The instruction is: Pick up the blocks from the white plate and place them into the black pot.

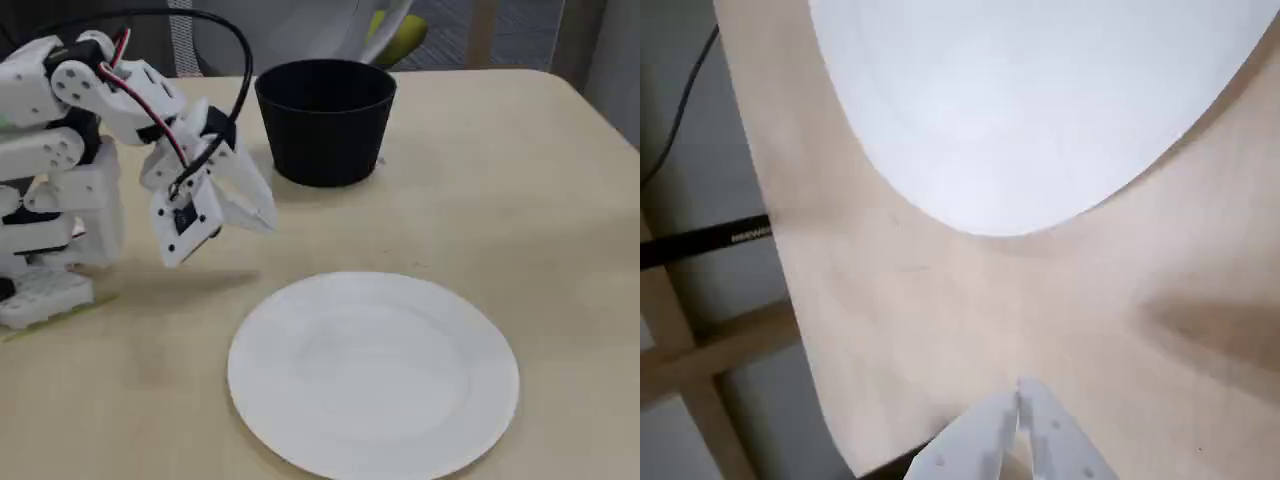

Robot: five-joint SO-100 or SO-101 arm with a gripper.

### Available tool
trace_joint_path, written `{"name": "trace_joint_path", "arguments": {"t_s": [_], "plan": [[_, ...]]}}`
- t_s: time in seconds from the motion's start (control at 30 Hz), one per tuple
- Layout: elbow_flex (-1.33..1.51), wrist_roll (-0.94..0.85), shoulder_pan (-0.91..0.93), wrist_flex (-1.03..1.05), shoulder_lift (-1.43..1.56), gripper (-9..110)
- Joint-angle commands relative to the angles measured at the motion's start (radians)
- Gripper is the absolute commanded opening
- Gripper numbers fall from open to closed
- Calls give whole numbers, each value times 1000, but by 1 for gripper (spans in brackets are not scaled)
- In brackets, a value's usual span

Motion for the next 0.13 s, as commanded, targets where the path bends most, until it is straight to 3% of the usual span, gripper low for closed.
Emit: {"name": "trace_joint_path", "arguments": {"t_s": [0.0, 0.1], "plan": [[-5, -5, -5, -20, 2, -2], [-5, -5, -5, -20, 2, -2]]}}
